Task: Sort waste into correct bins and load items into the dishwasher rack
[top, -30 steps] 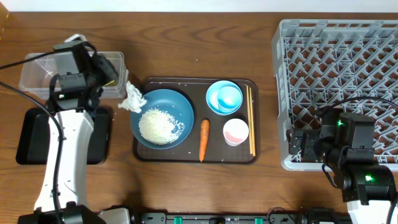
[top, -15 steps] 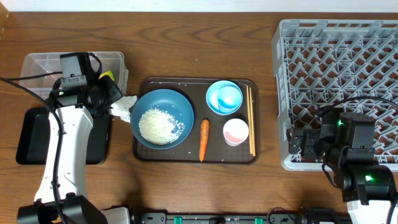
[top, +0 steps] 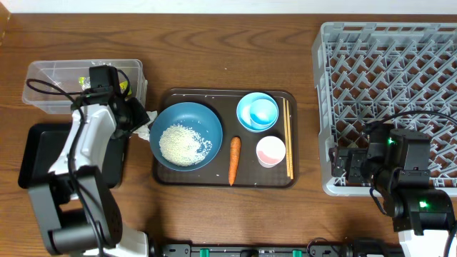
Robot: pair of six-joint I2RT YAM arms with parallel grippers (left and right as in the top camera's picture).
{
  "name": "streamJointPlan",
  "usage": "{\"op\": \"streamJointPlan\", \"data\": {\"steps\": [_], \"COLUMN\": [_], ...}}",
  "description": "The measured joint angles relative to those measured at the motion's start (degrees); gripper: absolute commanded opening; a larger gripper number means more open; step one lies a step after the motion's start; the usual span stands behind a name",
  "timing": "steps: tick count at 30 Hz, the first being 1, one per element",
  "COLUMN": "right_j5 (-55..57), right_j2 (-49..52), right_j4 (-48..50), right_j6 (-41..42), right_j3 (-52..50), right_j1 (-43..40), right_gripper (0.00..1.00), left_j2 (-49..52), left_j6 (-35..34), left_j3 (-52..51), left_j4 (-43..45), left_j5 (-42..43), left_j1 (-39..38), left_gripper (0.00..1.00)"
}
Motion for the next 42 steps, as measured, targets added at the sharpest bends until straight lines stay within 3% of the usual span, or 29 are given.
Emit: {"op": "streamJointPlan", "data": {"steps": [4, 29, 42], "right_j5": [0.0, 0.0, 0.0], "right_j2": [0.0, 0.0, 0.0], "right_j4": [0.0, 0.0, 0.0], "right_j6": [0.0, 0.0, 0.0], "right_j3": [0.0, 0.0, 0.0], "right_j1": [0.0, 0.0, 0.0], "right_gripper": [0.99, 0.99, 0.99], "left_j2": [1.8, 5.8, 6.0], "left_j6": [0.1, -0.1, -0.1], "left_j3": [0.0, 0.0, 0.0], "left_j4": [0.9, 2.1, 2.1], "left_j5": [0.0, -0.1, 0.0], "left_j1": [0.0, -0.1, -0.1], "left_gripper": [0.63, 0.63, 0.15]}}
